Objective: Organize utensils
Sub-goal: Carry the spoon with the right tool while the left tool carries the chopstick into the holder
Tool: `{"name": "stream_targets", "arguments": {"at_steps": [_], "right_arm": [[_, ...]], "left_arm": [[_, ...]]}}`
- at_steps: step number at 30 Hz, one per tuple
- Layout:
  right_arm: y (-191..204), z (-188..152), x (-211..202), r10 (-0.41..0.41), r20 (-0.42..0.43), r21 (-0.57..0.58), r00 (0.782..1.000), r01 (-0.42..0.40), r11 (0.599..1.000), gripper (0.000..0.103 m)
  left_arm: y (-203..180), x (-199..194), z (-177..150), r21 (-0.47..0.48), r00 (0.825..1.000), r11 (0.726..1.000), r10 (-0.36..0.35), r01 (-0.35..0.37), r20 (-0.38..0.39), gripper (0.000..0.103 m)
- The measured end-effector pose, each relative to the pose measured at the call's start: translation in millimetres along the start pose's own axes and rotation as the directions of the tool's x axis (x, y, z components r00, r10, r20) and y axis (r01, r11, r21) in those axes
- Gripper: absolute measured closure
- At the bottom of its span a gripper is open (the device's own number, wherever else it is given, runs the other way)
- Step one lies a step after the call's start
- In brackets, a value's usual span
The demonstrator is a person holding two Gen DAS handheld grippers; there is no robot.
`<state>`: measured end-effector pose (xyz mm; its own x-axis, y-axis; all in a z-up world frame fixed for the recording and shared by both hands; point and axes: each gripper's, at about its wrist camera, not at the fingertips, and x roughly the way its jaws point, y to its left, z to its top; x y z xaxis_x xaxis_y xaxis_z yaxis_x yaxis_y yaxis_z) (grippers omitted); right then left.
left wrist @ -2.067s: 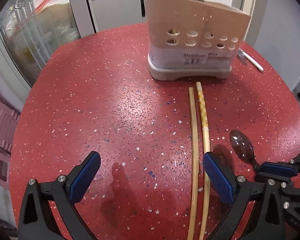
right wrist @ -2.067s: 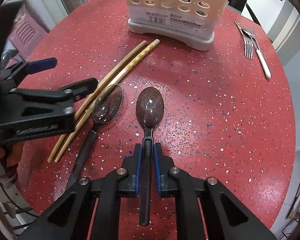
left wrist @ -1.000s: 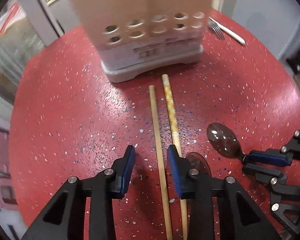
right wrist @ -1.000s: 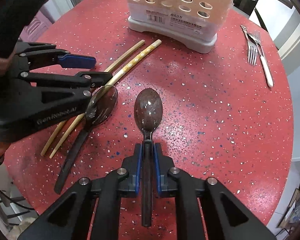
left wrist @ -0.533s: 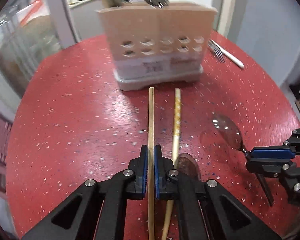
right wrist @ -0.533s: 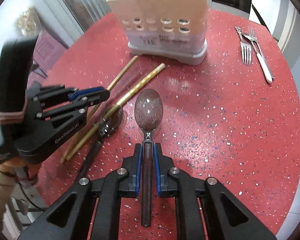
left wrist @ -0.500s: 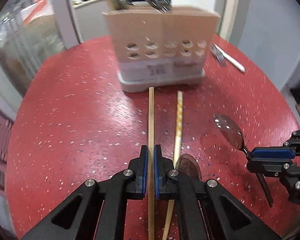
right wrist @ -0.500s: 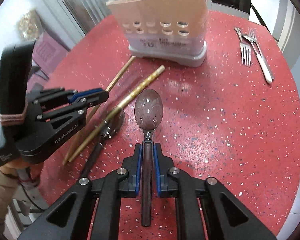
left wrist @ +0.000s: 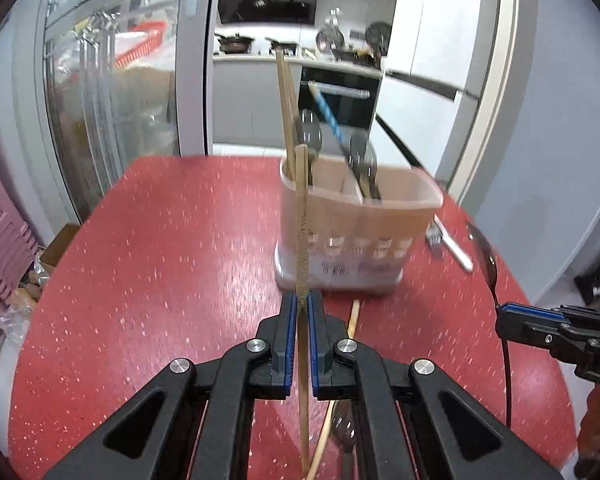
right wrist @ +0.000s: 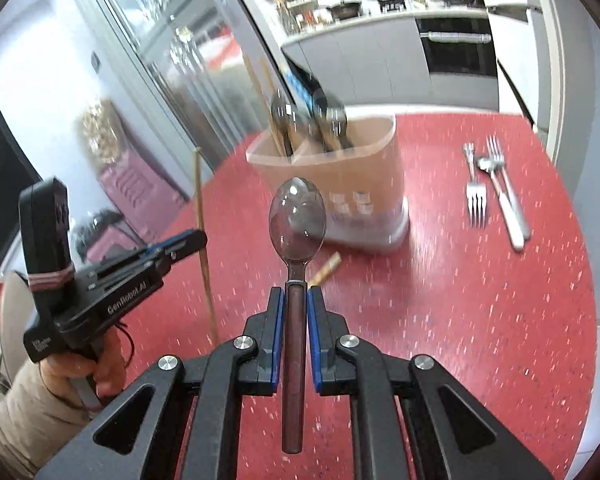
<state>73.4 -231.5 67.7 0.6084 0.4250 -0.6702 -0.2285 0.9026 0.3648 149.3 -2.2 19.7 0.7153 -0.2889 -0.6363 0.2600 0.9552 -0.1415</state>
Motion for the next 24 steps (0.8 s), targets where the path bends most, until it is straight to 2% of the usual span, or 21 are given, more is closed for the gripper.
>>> {"name": "stream_targets", "arguments": {"at_steps": [13,20,24], "right_arm": [[-1,84,-9,0.012,0.168,-0.019,0.986,-0.009,1.000,0.091],[-4,125,-9,0.021,0.220,-0.012,0.975,-0.019,1.000,0.091],[-6,144,-4,0.024,0.241,-0.023,0.970,-0.019,1.000,0.091]], "left_arm": [[2,-20,77,-0.047,0.986,0.999,0.002,0.006,0.165,0.074],[9,-32,119,-0.070,0.976,0.997,-0.011,0.026,0.216,0.074],[9,-41,134,-0.061,0.969,0.998,0.008,0.007,0.247,0.074]]}}
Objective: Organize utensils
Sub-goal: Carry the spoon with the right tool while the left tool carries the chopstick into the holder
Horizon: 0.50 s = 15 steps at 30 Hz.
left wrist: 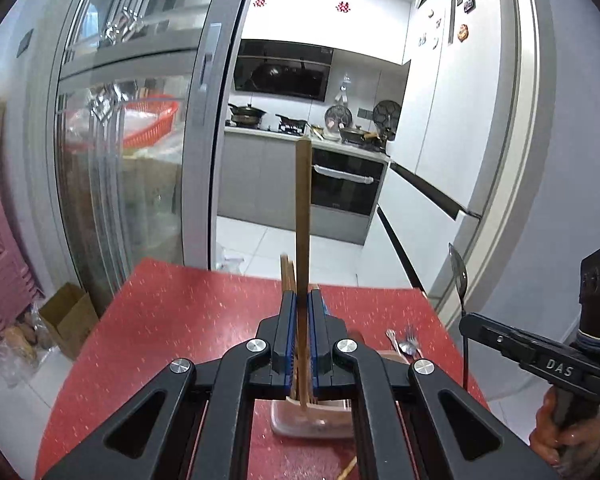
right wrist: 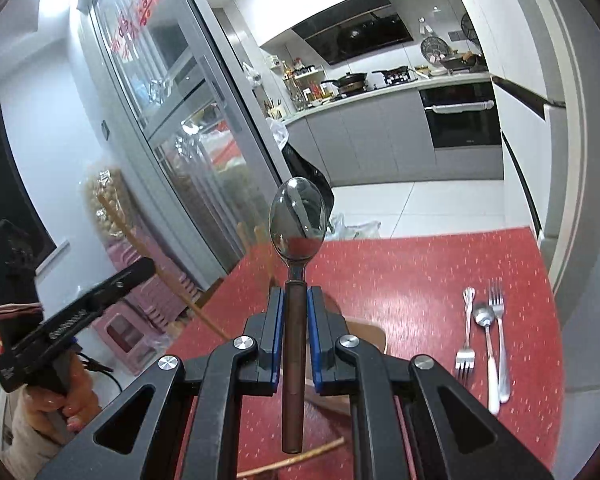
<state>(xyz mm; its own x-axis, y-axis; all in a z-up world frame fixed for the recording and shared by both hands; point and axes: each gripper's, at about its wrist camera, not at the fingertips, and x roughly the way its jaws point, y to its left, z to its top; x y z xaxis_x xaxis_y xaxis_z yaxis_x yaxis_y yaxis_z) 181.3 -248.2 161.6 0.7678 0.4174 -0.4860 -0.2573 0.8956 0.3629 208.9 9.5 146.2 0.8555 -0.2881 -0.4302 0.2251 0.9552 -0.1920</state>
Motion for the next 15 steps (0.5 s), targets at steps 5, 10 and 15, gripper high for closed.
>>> {"name": "stream_targets", "arguments": {"at_steps": [5,10,15], "right_arm": [[-7,14,15,-0.009,0.032,0.007,0.999,0.009,1.000,0.091],[-15,17,39,-0.025,0.052,0.003,0.998,0.025,1.000,0.091],[-19,6,65,-0.047,0.060,-0.035,0.997,0.049,0.998,0.091]], "left_arm": [[-2,8,17,-0.015,1.000,1.000,0.001,0.000,0.021,0.074],[-9,28,21,-0.023,1.000,1.000,-0.016,0.016,0.015,0.074],[-14,53,6,-0.014,1.000,1.000,-0.003,0.002,-0.025,0.074]]}}
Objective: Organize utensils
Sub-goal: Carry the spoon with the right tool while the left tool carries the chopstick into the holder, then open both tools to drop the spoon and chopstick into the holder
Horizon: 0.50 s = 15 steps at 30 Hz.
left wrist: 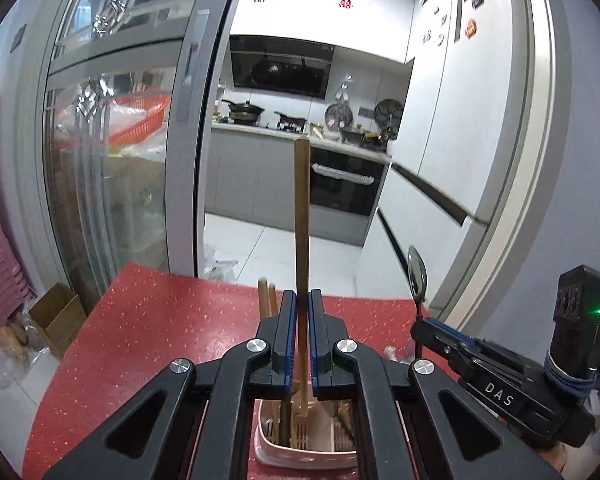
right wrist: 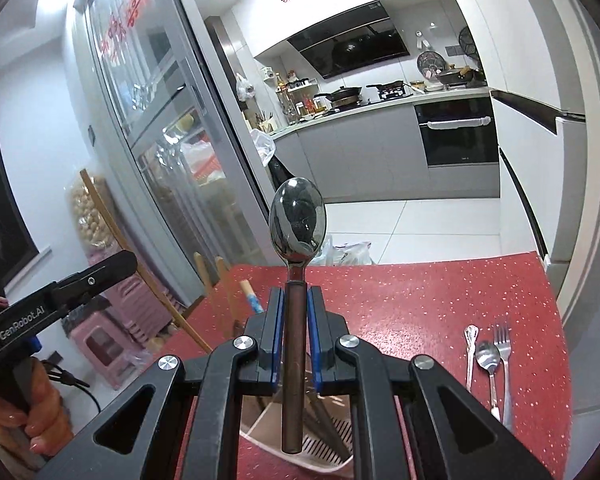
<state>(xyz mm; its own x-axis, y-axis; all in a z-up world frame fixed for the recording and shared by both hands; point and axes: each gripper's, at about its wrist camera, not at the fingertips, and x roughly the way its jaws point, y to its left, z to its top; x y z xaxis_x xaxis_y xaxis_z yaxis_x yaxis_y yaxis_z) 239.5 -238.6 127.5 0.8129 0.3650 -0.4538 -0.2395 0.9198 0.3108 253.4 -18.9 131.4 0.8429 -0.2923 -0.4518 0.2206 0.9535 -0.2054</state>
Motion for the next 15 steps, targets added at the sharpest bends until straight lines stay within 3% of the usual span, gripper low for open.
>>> {"name": "stream_targets", "arguments": {"at_steps": [15], "right_arm": [[-8,-40,35,-0.074,-0.012,-0.118,0.997,0.072,0.990,0.091]], "left_arm": [[6,52,-68,0.026,0.990,0.997,0.080,-0.078,-0.112,0.074]]}}
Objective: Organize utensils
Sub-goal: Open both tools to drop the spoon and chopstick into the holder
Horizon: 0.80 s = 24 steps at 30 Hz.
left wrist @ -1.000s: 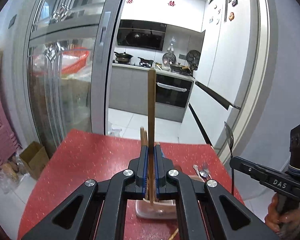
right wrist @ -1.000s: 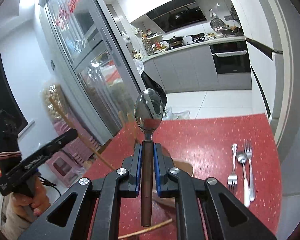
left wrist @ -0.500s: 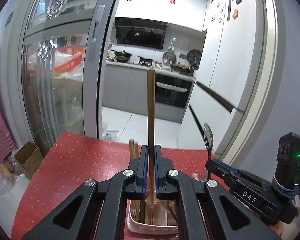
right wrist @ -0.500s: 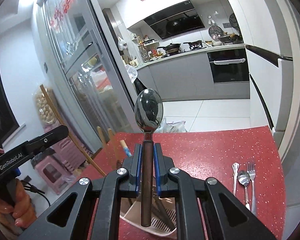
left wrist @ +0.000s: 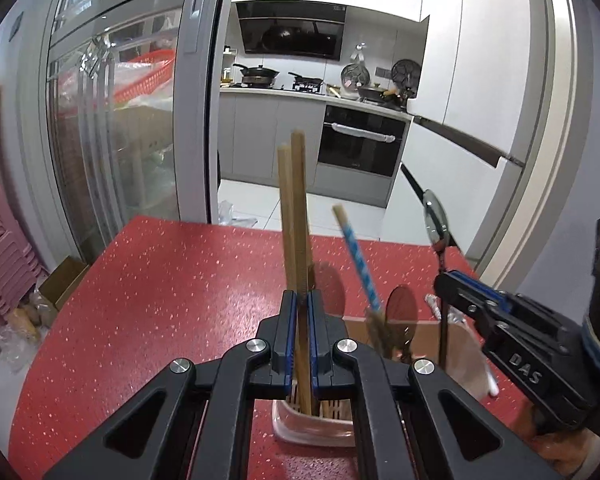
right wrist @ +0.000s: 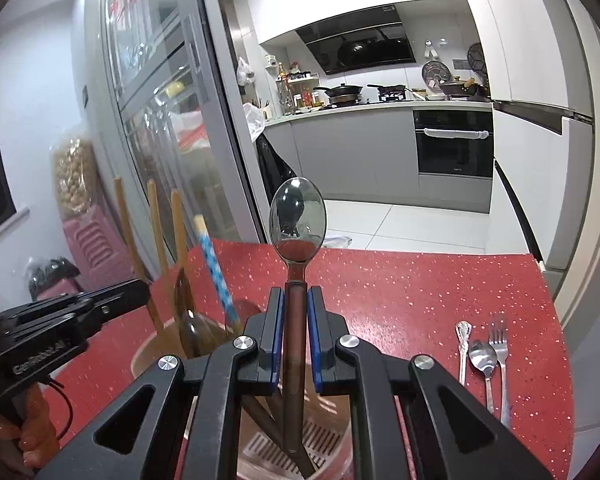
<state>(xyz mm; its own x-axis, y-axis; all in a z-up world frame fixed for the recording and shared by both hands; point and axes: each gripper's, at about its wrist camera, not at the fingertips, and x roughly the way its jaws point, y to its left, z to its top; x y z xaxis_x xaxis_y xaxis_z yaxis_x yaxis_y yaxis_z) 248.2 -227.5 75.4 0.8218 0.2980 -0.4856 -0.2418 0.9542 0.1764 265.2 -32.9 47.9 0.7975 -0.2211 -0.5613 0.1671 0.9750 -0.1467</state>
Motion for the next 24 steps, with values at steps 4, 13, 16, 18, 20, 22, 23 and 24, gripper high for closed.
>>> {"name": "stream_targets", "arguments": {"at_steps": [4,13,16,18,20,22,23,24], "right_arm": [[0,-9,-3,0.000,-0.021,-0.010,1.000,-0.001,1.000,0.091],[-2,-19,-9,-0.006,-0.071,-0.013,0.997,0.005,1.000,0.090],[0,-21,-11,-0.009,-0.086,-0.018,0.996,0.007,1.000,0.090],[1,-22,-12,-0.007,-0.097,-0.018,0.995,0.006,1.000,0.089],[0,-23,-12,-0.002,-0.113,-0.017,0.994,0.000,1.000,0.082],[1,-23,-14,-0.004,-0.119,-0.014,0.993,0.002,1.000,0.076],[1,-23,-16,-0.005,-0.116,-0.012,0.993,0.003,1.000,0.076],[0,-22,-19,-0.004,-0.111,-0.007,0.994,0.003,1.000,0.075]], "left_arm": [[0,5,-10,-0.001,1.000,1.000,0.019,-0.019,-0.017,0.073],[-3,3,-25,0.032,0.998,0.999,0.032,-0.030,-0.048,0.073],[-4,0,-28,0.039,0.998,0.999,0.031,-0.030,-0.050,0.073],[-5,-4,-29,0.045,0.998,0.998,0.036,-0.034,-0.046,0.073],[-4,-6,-30,0.042,0.998,0.999,0.034,-0.032,-0.047,0.073],[-4,-8,-31,0.034,0.998,0.999,0.034,-0.033,-0.046,0.073],[-4,-9,-31,0.033,0.998,0.999,0.035,-0.033,-0.044,0.073],[-4,-10,-30,0.031,0.999,0.999,0.033,-0.032,-0.042,0.073]]}}
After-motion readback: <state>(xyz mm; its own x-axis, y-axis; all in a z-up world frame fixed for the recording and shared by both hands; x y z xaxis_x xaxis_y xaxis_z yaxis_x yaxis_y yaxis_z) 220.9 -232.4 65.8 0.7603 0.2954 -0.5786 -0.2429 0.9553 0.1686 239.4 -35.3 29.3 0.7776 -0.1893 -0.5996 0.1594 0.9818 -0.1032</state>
